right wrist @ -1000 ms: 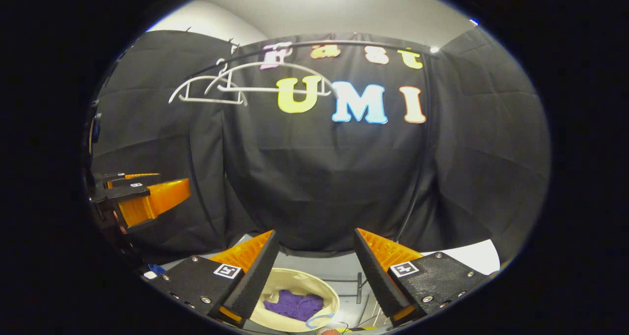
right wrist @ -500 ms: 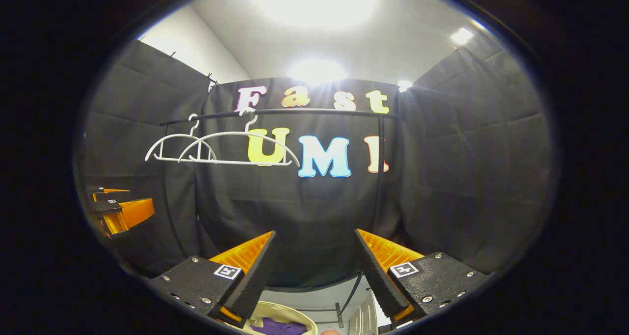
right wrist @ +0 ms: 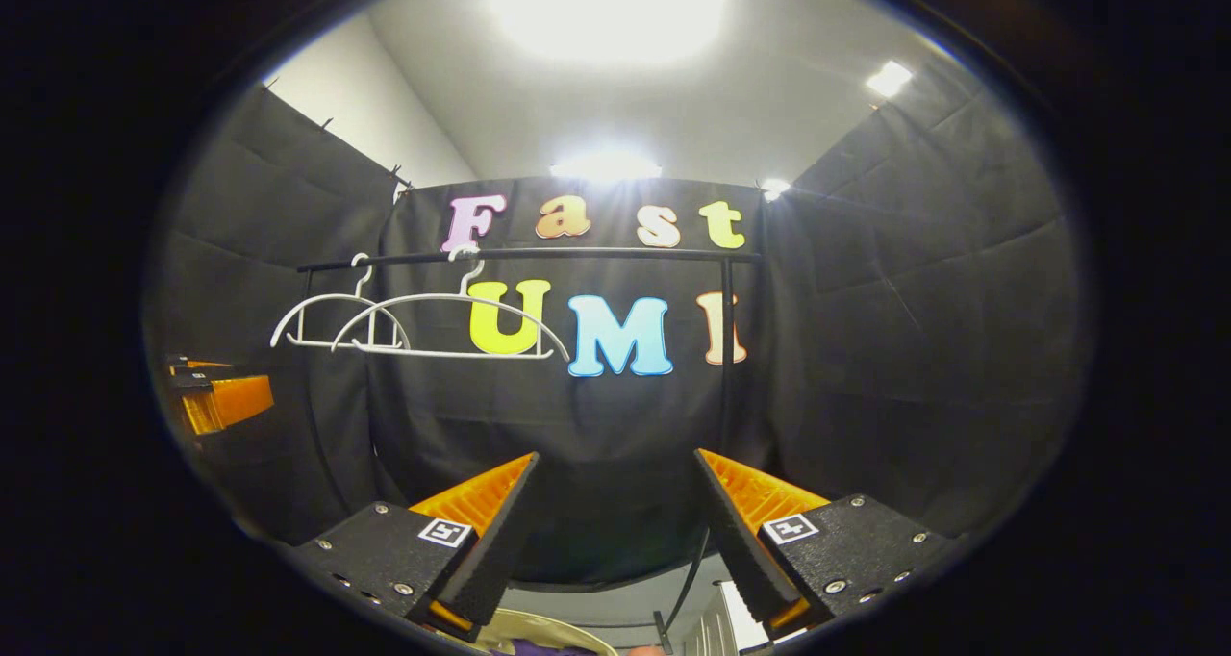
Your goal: Grasp the clothes on the hanger with both hands and then place them into the laundry hamper below.
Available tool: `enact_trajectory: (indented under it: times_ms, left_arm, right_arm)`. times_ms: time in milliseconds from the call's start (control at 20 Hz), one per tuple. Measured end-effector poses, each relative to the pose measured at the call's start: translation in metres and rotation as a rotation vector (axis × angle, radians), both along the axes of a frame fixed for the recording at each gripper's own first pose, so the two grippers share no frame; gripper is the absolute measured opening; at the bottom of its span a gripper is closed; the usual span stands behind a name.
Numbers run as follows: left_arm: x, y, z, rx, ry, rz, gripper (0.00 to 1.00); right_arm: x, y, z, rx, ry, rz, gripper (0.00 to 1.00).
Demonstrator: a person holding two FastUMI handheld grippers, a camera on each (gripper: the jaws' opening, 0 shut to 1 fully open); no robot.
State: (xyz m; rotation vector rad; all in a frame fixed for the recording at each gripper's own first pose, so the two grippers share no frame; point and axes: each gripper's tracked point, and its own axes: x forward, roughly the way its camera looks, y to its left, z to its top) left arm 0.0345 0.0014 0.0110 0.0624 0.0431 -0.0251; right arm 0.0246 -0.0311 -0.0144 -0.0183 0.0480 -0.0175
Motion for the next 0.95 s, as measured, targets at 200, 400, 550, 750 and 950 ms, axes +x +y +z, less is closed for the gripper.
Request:
enact_trajectory:
  times_ms: [200,400,550,750,950]
  left_arm:
    - [0.0,0.004,0.005,0.017,-0.027,0.026,0.91]
    - [0.001,0.002,-0.003,0.003,-0.008,0.026,0.91]
    - [-0.002,0.001,-0.002,0.007,-0.018,0.033,0.91]
    - [-0.005,-0.003,0.003,0.016,-0.028,0.029,0.91]
    - [-0.01,-0.008,0.009,0.023,-0.045,0.023,0.97]
  right_arm:
    - [0.005,0.001,0.0,0.007,0.002,-0.002,0.94]
    - [0.005,0.002,0.006,0.008,0.002,0.009,0.94]
    - [0.002,0.003,0.009,0.003,0.002,0.017,0.94]
    - [0.003,0.002,0.016,0.009,-0.006,0.022,0.94]
    - [-0.001,0.003,0.02,0.001,-0.01,0.027,0.94]
